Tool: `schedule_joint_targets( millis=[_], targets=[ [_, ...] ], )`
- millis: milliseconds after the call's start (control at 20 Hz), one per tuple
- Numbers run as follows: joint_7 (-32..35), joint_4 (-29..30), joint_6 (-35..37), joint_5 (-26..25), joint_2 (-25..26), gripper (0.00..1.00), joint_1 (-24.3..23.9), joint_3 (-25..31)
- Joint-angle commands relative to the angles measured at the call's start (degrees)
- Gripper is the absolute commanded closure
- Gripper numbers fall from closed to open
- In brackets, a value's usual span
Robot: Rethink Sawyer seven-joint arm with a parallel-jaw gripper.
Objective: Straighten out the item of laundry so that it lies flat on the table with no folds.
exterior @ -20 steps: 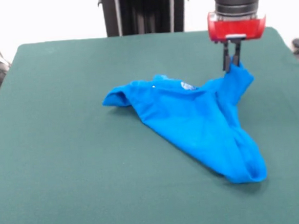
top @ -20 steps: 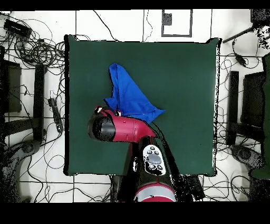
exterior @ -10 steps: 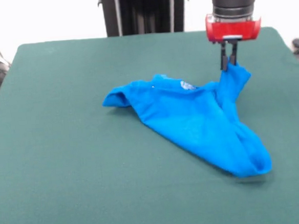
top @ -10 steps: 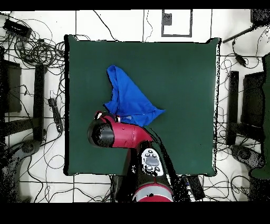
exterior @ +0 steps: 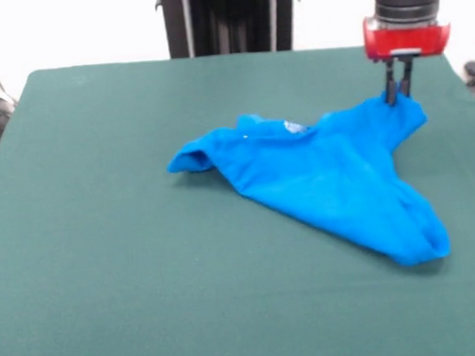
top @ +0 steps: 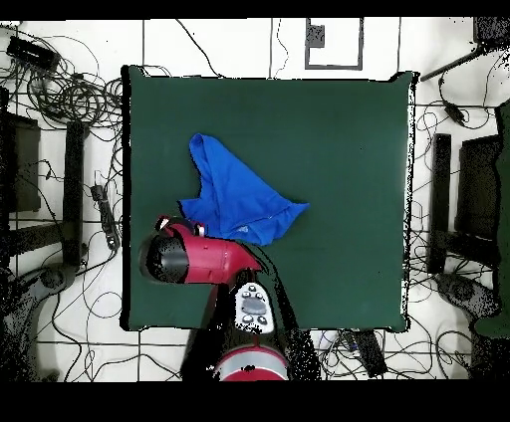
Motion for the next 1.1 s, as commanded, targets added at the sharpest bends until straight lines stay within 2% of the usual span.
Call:
schedule_joint_targets(
  millis=[50,250,450,500,650,800,1100],
  targets=[
    [18.5,-1.5,-1.5,8.7,6.3,1.00,5.6,1.7],
    [18.5,-4.0,-2.0,12.5,8.4,1.00,8.0,1.0],
    [18.1,-4.0,-3.2,15.4,9.1,1.00,9.4,0.0],
    [18.0,-3.7,-4.2,16.2,9.2,0.00,9.7,-0.3],
    [18.1,-3.1,-4.7,16.4,9.0,0.00,9.7,-0.9],
    [15.8,-3.9,-2.0,16.4,8.5,0.00,8.9,-1.6],
    [12.1,-4.6,2.3,14.8,6.1,0.00,4.5,-0.1]
  ],
)
